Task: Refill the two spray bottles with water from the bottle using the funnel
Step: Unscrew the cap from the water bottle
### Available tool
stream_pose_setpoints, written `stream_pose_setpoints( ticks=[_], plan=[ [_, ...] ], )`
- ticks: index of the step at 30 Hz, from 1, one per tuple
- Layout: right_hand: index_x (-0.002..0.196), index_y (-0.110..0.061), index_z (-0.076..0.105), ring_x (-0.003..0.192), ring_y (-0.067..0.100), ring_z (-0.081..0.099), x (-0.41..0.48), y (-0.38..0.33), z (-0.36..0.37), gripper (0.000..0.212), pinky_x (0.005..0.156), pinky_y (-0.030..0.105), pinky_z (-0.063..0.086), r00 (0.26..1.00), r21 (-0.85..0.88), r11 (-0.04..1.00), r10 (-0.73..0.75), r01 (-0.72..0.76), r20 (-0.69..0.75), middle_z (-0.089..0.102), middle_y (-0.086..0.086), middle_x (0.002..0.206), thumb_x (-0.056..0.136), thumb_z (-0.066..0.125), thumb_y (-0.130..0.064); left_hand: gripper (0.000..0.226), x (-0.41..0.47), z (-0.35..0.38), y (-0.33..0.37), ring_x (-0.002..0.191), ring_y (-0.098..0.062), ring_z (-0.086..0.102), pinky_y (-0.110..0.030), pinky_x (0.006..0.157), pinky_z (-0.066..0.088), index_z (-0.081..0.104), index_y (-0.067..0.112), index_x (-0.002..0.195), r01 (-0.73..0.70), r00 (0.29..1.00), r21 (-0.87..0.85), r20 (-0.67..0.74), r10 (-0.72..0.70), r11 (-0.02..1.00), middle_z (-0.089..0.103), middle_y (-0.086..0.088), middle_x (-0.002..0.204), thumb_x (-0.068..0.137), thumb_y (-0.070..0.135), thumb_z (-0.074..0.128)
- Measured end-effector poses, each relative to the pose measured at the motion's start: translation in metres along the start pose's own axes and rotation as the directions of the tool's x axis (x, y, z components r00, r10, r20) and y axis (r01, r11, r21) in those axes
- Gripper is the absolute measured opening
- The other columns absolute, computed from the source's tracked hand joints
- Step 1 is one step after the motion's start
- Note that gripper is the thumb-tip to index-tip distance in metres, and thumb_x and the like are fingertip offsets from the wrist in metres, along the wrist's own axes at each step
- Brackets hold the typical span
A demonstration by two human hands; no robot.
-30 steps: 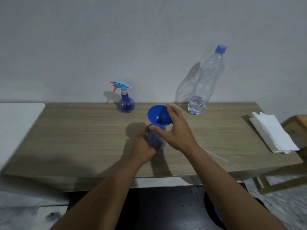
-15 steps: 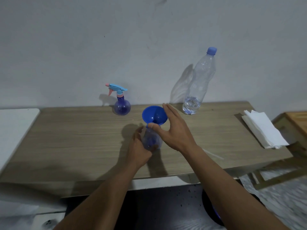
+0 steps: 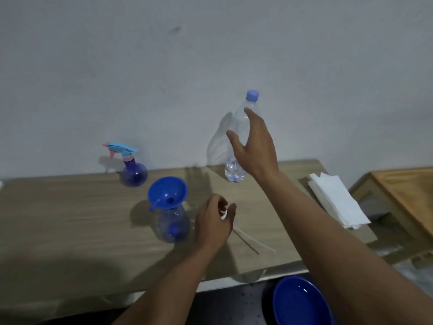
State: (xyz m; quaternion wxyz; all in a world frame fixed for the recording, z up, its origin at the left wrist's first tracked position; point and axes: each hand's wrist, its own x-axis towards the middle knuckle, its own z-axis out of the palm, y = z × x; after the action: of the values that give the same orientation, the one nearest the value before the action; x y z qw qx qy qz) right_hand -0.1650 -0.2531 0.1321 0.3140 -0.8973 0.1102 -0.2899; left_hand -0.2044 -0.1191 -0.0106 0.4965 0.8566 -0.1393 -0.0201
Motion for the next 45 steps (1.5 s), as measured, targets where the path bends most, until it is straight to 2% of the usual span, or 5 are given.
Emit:
stream_pose_setpoints(
  ticks=[10, 15, 25, 31, 45],
  plan=[
    [0.157, -0.029, 0.017, 0.129, 0.027, 0.048, 0.096, 0.069, -0.011, 0.088, 0.097, 0.036, 0.044, 0.986, 0.016, 1.000, -0.028, 0.026, 0.167, 0.038, 0.009, 0.150, 0.089, 0.073, -0.036, 0.096, 0.166, 0.069, 0.055, 0.133, -0.026, 0.045, -0.041, 0.105, 0.043, 0.022, 0.028, 0.148, 0.131, 0.991, -0.062, -0.029, -0.133, 0.989, 0.039, -0.001, 0.151, 0.074, 0.049, 0.080],
    [0.155, -0.032, 0.017, 0.096, 0.019, 0.052, 0.105, 0.085, -0.005, 0.082, 0.081, 0.025, 0.040, 0.977, 0.051, 0.997, -0.059, 0.049, 0.204, 0.046, 0.014, 0.135, 0.093, 0.071, -0.029, 0.096, 0.202, 0.081, 0.052, 0.128, -0.024, 0.050, -0.043, 0.106, 0.045, 0.031, 0.029, 0.141, 0.131, 0.991, -0.056, 0.008, -0.130, 0.990, 0.050, 0.001, 0.141, 0.064, 0.059, 0.080],
    [0.148, -0.034, 0.025, 0.104, 0.024, 0.056, 0.076, 0.088, -0.036, 0.081, 0.084, 0.033, 0.047, 0.961, 0.108, 0.989, -0.122, 0.098, 0.247, 0.050, 0.008, 0.129, 0.086, 0.077, -0.031, 0.089, 0.153, 0.063, 0.074, 0.114, -0.020, 0.058, -0.041, 0.100, 0.050, 0.040, 0.027, 0.135, 0.138, 0.989, -0.075, 0.069, -0.133, 0.988, 0.058, 0.005, 0.128, 0.062, 0.044, 0.089],
    [0.145, -0.037, 0.027, 0.107, 0.022, 0.056, 0.033, 0.078, -0.069, 0.082, 0.086, 0.034, 0.049, 0.955, 0.105, 0.994, -0.071, 0.042, 0.288, 0.052, 0.005, 0.127, 0.082, 0.079, -0.036, 0.095, 0.107, 0.055, 0.082, 0.105, -0.016, 0.063, -0.040, 0.091, 0.055, 0.046, 0.036, 0.125, 0.155, 0.977, 0.022, 0.147, -0.157, 0.988, 0.061, 0.007, 0.117, 0.044, 0.066, 0.084],
    [0.114, -0.025, 0.062, 0.098, 0.013, 0.067, 0.015, 0.046, -0.082, 0.025, 0.073, 0.022, 0.046, 0.964, 0.308, 0.932, 0.117, -0.190, 0.239, 0.069, -0.005, 0.107, 0.094, 0.066, -0.039, 0.075, 0.068, 0.043, 0.083, 0.106, -0.016, 0.061, -0.033, 0.090, 0.052, 0.048, 0.028, 0.122, 0.191, 0.967, -0.095, 0.191, -0.170, 0.977, 0.063, 0.008, 0.113, 0.061, 0.036, 0.091]
  ],
)
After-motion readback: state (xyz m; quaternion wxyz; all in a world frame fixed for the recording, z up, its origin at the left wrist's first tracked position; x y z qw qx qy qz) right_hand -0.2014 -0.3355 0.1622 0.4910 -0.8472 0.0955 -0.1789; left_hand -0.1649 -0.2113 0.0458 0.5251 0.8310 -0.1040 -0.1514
